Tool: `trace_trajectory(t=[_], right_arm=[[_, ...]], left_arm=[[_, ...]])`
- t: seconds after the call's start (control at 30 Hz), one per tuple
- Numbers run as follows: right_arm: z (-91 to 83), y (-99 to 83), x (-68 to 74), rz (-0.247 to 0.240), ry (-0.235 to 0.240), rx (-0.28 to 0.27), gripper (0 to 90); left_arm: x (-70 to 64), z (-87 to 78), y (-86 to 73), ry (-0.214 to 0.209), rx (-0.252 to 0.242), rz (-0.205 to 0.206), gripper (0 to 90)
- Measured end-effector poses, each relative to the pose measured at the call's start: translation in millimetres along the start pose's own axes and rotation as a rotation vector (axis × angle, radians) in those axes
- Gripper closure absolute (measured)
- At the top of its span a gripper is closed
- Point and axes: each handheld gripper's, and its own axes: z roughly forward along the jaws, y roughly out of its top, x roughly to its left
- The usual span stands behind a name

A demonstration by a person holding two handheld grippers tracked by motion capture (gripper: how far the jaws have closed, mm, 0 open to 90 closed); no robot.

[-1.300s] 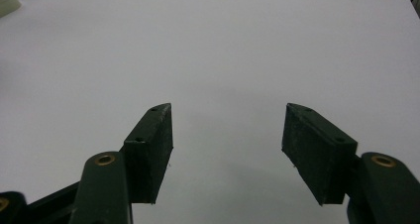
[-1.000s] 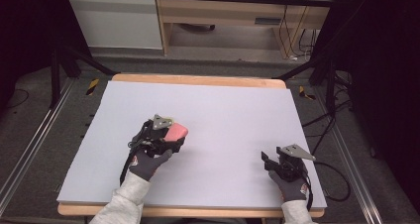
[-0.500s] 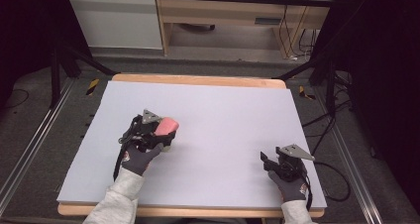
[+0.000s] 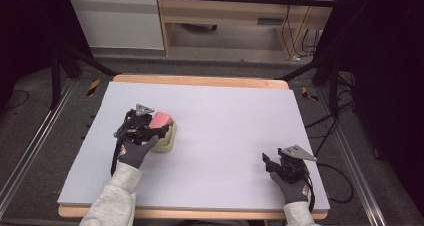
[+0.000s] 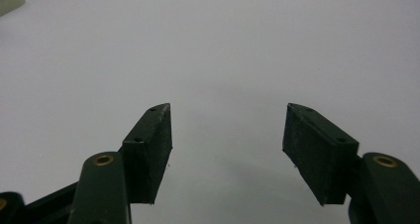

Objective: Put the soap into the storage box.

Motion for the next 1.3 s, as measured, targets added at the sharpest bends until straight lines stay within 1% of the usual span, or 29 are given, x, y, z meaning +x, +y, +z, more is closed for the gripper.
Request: trace_trajectory(t=[0.17,0.33,0.4,0.47,0.6,0.63,0.7,0.77,0.97,1.0,1.1,1.2,1.23,1.3], right_arm=[[-0.7,0.6,0.9,0.002,0.004,-0.001,35.9],[-0.4,0.6,1.1,0.002,0.005,-0.001,36.0],[-0.3,0.4,1.0,-0.001,0.003,-0.002,36.1],[0.0,0.3,1.3,0.001,0.004,-0.001,36.1],[0.2,0.3,1.1,-0.005,0.004,-0.001,36.1],[0.3,0.3,1.1,-0.004,0.006,-0.001,36.1],[0.3,0.2,1.2,-0.005,0.007,-0.002,36.1],[0.1,0.3,1.6,-0.002,0.007,-0.002,36.1],[0.0,0.2,1.4,-0.012,0.005,-0.005,36.1],[-0.4,0.4,1.9,-0.007,0.007,-0.003,36.2],[0.3,0.1,1.5,-0.011,0.005,-0.003,36.2],[0.0,0.2,1.2,-0.012,0.005,-0.004,36.2],[-0.3,0.3,1.5,-0.005,0.007,-0.003,36.2],[0.0,0.1,1.2,-0.010,0.004,-0.004,36.2]], left_arm=[[3.5,5.4,1.0,0.009,0.009,-0.012,37.1],[4.2,12.7,0.5,0.024,0.018,-0.012,37.1],[4.4,15.4,-0.8,0.026,0.019,-0.019,37.1],[4.1,18.0,-2.9,0.030,0.023,-0.017,37.1],[3.3,24.9,-7.9,0.029,0.048,-0.014,37.1],[3.5,25.6,-8.4,0.031,0.054,-0.010,37.1],[2.8,27.2,-9.3,0.033,0.052,-0.018,37.1],[1.7,28.3,-10.0,0.037,0.052,-0.017,37.1],[-0.5,33.1,-12.7,0.043,0.066,-0.008,37.1],[-0.9,33.8,-13.2,0.044,0.067,-0.008,37.1],[-0.4,35.5,-14.4,0.044,0.076,-0.006,37.1],[0.5,37.0,-16.1,0.050,0.081,-0.008,37.1],[1.0,37.3,-16.7,0.053,0.083,-0.008,37.1],[1.6,37.7,-18.1,0.056,0.088,-0.009,37.1]])
